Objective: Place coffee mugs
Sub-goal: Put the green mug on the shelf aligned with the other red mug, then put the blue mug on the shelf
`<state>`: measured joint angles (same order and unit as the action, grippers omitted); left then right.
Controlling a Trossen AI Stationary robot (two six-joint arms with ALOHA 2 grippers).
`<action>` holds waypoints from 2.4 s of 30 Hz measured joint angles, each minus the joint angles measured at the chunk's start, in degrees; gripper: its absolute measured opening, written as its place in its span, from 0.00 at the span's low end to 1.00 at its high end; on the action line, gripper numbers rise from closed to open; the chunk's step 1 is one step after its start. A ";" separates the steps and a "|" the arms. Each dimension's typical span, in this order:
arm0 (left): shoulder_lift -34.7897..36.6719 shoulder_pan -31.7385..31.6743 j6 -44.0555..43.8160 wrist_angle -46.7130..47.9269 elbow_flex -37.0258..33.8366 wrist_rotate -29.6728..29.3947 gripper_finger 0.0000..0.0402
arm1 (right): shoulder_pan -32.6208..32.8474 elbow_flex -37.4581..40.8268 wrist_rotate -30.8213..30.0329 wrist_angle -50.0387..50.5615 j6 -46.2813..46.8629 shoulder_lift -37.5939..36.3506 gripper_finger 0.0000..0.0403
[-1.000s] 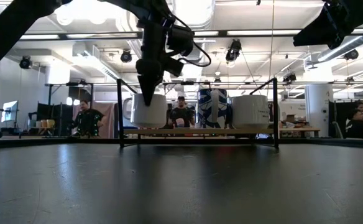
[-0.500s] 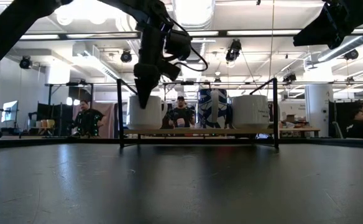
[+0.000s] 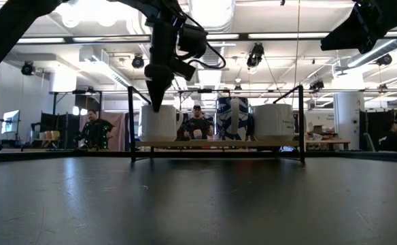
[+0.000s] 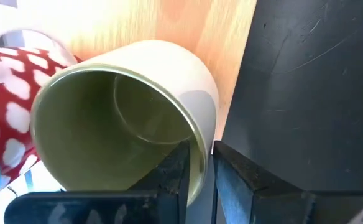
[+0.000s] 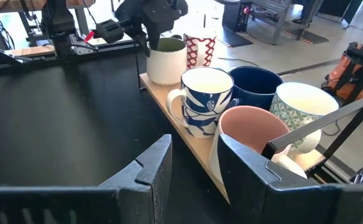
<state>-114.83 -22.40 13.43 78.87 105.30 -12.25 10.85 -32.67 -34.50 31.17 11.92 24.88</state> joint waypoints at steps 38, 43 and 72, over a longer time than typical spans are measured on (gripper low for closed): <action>3.98 3.52 1.66 -3.52 -6.82 2.20 0.10 | 0.00 0.00 0.00 -0.01 0.00 0.01 0.30; 3.98 2.35 2.58 -4.63 -6.82 1.80 0.10 | 0.00 -0.01 0.00 0.00 0.00 0.01 0.30; 4.13 0.68 2.02 -2.35 -6.68 1.22 0.10 | 0.01 -0.02 0.00 -0.01 0.00 0.01 0.30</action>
<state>-110.70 -21.72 15.45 76.52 98.62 -11.03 10.86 -32.68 -34.50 31.16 11.92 24.88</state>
